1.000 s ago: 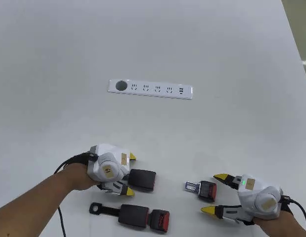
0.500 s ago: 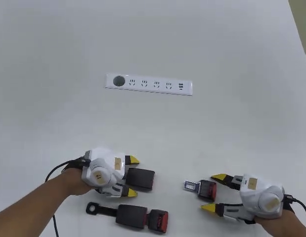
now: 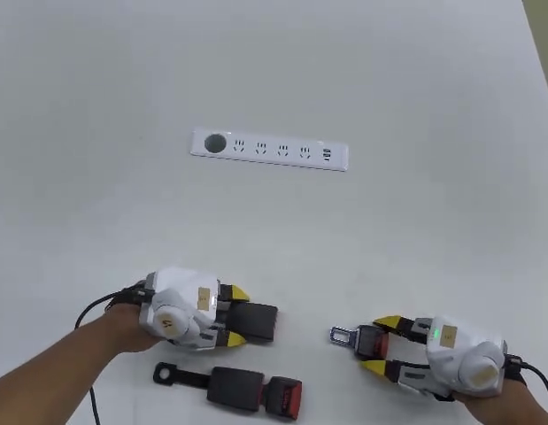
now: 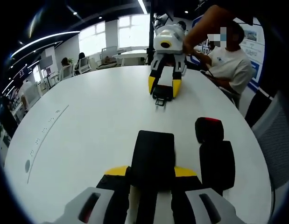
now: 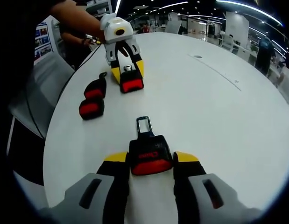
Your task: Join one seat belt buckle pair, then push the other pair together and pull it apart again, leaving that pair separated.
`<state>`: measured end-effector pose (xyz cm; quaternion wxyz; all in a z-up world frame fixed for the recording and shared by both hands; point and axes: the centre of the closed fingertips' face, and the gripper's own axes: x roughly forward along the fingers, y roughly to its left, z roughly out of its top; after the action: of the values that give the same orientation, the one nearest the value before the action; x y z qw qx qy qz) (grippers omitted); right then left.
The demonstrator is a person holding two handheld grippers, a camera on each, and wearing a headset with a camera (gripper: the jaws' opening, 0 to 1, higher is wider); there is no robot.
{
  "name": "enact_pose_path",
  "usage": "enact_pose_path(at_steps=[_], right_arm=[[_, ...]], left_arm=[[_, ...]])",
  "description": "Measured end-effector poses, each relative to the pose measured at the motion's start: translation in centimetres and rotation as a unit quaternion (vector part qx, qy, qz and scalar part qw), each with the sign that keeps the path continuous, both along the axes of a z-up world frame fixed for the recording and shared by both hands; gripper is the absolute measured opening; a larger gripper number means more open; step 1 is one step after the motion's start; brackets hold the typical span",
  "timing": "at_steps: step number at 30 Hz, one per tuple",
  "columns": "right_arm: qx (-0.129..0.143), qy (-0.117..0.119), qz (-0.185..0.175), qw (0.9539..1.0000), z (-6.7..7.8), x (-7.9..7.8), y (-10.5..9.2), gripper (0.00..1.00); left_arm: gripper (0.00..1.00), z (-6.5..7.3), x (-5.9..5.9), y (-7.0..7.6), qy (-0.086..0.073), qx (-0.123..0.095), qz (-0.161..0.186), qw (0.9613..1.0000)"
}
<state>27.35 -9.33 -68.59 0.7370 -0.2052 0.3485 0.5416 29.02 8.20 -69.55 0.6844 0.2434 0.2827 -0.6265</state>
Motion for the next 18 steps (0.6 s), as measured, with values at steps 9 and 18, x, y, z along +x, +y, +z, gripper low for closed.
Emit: enact_pose_path(at_steps=[9, 18], right_arm=[[-0.043, 0.012, 0.044, 0.998, -0.37, -0.1, -0.1, 0.33], [-0.059, 0.015, 0.054, 0.9967, -0.58, -0.15, -0.11, 0.33]], left_arm=[[0.34, -0.08, 0.16, -0.39, -0.003, 0.008, -0.01, 0.9999], [0.34, 0.35, 0.08, -0.46, 0.001, 0.017, -0.01, 0.9998]])
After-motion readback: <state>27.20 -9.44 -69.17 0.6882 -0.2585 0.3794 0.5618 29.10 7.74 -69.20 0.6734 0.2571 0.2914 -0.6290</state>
